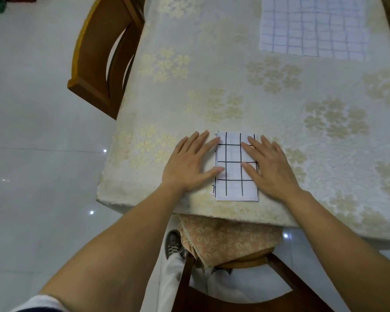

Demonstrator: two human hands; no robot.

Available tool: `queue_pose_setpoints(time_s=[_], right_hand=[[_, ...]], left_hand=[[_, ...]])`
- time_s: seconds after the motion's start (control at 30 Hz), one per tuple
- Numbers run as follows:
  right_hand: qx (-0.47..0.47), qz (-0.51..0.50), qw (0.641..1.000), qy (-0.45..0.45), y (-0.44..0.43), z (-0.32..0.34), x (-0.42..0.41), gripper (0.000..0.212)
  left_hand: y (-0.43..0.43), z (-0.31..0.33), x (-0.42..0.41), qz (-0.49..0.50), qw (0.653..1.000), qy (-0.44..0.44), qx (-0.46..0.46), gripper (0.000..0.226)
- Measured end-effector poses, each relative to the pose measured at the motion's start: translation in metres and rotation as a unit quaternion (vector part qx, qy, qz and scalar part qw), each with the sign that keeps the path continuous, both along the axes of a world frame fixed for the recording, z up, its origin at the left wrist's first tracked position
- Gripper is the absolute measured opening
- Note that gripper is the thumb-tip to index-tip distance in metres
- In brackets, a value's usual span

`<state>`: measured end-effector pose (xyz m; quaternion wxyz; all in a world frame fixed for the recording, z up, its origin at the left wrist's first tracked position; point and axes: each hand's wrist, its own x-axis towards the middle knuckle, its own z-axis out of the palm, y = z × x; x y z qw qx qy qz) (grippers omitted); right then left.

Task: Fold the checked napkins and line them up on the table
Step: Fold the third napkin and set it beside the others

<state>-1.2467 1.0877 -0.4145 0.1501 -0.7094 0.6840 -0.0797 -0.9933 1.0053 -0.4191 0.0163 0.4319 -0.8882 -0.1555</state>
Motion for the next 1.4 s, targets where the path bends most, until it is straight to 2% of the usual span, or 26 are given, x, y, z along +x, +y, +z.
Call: queue_pose_setpoints(time_s=[0.13, 0.23, 0.4, 0.5, 0.63, 0.77, 0.87, 1.0, 1.13, 1.2, 1.33, 1.4], right_hand=[[0.004, -0.011, 0.999, 0.047, 0.001, -0.009, 0.001, 0.063], [-0.004, -0.022, 0.999, 0.047, 0.001, -0.01, 0.003, 0.061], [-0.021, -0.023, 0.999, -0.041, -0.006, -0.005, -0.011, 0.057], [-0.019, -0.003, 0.998, -0.058, -0.018, -0.003, -0.03, 0.057], [0.05, 0.021, 0.995, -0.083, -0.026, 0.004, -0.042, 0.077], [0.117, 0.085, 0.989, -0.015, -0.025, 0.009, -0.046, 0.119], [0.15, 0.109, 0.982, 0.024, -0.025, 0.013, -0.046, 0.136], [0.124, 0.118, 0.984, 0.048, -0.023, 0.027, -0.034, 0.137], [0.142, 0.086, 0.985, -0.038, -0.002, 0.034, -0.024, 0.121], [0.155, 0.074, 0.984, -0.056, 0.004, 0.03, -0.028, 0.129], [0.14, 0.112, 0.984, 0.014, 0.004, 0.022, -0.031, 0.142], [0.132, 0.12, 0.983, 0.04, 0.006, 0.021, -0.03, 0.142]], left_hand=[[0.001, -0.001, 0.0, -0.01, 0.999, -0.022, -0.021, 0.081], [0.0, -0.003, -0.001, -0.009, 0.999, -0.016, -0.029, 0.077], [-0.001, -0.003, -0.001, -0.008, 0.999, -0.021, -0.025, 0.081], [-0.001, -0.003, -0.001, -0.007, 0.999, -0.023, -0.026, 0.084], [-0.001, -0.003, -0.002, 0.001, 0.999, -0.025, -0.03, 0.091], [-0.001, -0.004, -0.003, -0.001, 0.999, -0.032, -0.032, 0.092], [-0.002, -0.003, -0.003, 0.0, 0.999, -0.033, -0.03, 0.093], [-0.001, -0.003, -0.003, -0.001, 0.999, -0.032, -0.03, 0.093], [-0.002, -0.004, -0.003, -0.001, 0.999, -0.038, -0.032, 0.093], [-0.002, -0.004, -0.002, -0.001, 0.999, -0.037, -0.031, 0.093], [-0.002, -0.003, -0.004, -0.008, 0.999, -0.042, -0.022, 0.094], [0.001, 0.0, -0.005, 0.014, 1.0, -0.004, -0.004, 0.093]])
